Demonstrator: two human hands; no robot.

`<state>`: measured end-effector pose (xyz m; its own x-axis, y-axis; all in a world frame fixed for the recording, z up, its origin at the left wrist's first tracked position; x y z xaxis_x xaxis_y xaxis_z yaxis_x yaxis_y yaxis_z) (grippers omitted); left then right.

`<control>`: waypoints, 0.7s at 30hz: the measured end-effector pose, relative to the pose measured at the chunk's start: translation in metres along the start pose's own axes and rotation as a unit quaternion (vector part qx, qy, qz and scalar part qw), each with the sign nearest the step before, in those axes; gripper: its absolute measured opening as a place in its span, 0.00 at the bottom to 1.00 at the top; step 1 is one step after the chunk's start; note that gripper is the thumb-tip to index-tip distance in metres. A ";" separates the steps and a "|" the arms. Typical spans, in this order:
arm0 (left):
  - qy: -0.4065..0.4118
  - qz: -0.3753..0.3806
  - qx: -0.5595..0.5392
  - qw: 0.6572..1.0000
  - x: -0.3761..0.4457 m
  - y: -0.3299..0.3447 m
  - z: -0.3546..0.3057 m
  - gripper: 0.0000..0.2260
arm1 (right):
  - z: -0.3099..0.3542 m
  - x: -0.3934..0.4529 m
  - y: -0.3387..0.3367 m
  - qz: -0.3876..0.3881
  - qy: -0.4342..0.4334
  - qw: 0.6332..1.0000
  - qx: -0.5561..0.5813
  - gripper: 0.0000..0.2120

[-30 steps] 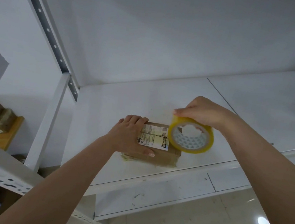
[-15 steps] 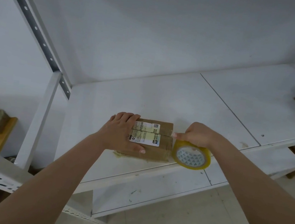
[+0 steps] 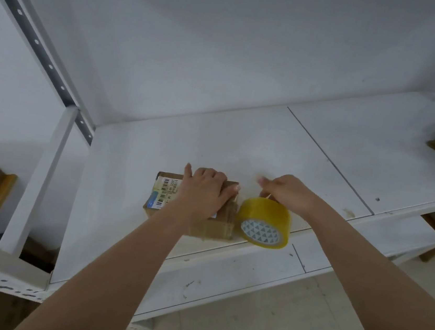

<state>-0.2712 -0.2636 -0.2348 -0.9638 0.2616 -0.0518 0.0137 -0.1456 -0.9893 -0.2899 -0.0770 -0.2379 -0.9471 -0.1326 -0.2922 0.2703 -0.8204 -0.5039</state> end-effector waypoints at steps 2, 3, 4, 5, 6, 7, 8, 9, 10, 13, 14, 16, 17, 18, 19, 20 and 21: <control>-0.005 -0.002 0.001 1.000 0.000 0.004 0.003 0.28 | -0.015 0.007 -0.027 -0.079 0.019 0.997 0.009 0.22; -0.007 -0.005 -0.004 1.000 0.000 0.003 0.003 0.29 | -0.024 0.010 -0.035 -0.099 0.038 0.994 -0.018 0.21; -0.008 -0.010 -0.007 1.000 0.000 0.001 0.003 0.30 | -0.033 0.012 -0.038 -0.106 0.061 0.991 -0.052 0.20; -0.010 -0.016 -0.010 1.000 -0.001 0.000 0.003 0.30 | -0.041 0.013 -0.037 -0.103 0.082 0.988 -0.086 0.20; -0.012 -0.021 -0.016 1.000 -0.001 -0.001 0.003 0.29 | -0.048 0.014 -0.032 -0.097 0.101 0.984 -0.110 0.20; -0.015 -0.027 -0.026 0.999 -0.003 -0.002 0.004 0.28 | -0.054 0.015 -0.026 -0.096 0.116 0.981 -0.123 0.21; -0.016 -0.034 -0.038 0.999 -0.005 -0.004 0.004 0.27 | -0.057 0.014 -0.020 -0.100 0.128 0.978 -0.133 0.22; -0.016 -0.041 -0.048 0.998 -0.007 -0.006 0.003 0.26 | -0.059 0.014 -0.015 -0.109 0.134 0.975 -0.141 0.23; -0.013 -0.048 -0.054 0.997 -0.008 -0.009 0.003 0.24 | -0.060 0.014 -0.012 -0.122 0.134 0.973 -0.144 0.24; 0.012 -0.075 -0.060 0.995 -0.009 -0.020 -0.005 0.20 | -0.061 0.015 -0.011 -0.154 0.138 0.968 -0.144 0.25; 0.022 -0.080 -0.076 0.994 -0.008 -0.023 -0.009 0.19 | -0.061 0.016 -0.012 -0.159 0.140 0.965 -0.152 0.25; 0.038 -0.083 -0.139 0.986 -0.008 -0.027 -0.019 0.17 | -0.061 0.018 -0.012 -0.159 0.142 0.963 -0.166 0.22; 0.042 -0.083 -0.178 0.980 -0.008 -0.028 -0.022 0.16 | -0.061 0.019 -0.011 -0.153 0.143 0.964 -0.162 0.20; 0.038 -0.084 -0.215 0.972 -0.008 -0.028 -0.024 0.16 | -0.062 0.020 -0.010 -0.147 0.143 0.967 -0.151 0.18; 0.024 -0.087 -0.252 0.964 -0.010 -0.028 -0.022 0.16 | -0.063 0.021 -0.009 -0.142 0.146 0.969 -0.138 0.17; 0.001 -0.092 -0.288 0.953 -0.011 -0.027 -0.019 0.15 | -0.065 0.021 -0.010 -0.139 0.149 0.971 -0.125 0.15; -0.027 -0.099 -0.324 0.940 -0.013 -0.026 -0.014 0.14 | -0.068 0.021 -0.011 -0.139 0.153 0.972 -0.109 0.14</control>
<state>-0.2553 -0.2499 -0.2106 -0.9763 0.1711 0.1326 -0.0254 0.5180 -0.8550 -0.3009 -0.0329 -0.2935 -0.9019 0.2760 -0.3322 0.0735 -0.6598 -0.7478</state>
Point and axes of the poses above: each hand's wrist, its own x-axis towards the middle knuckle, its own y-axis out of the palm, z = x × y, the point moved 6 cm from there along x, towards the middle knuckle, and after that the axes turned 14 degrees about x, right-handed, at the moved point
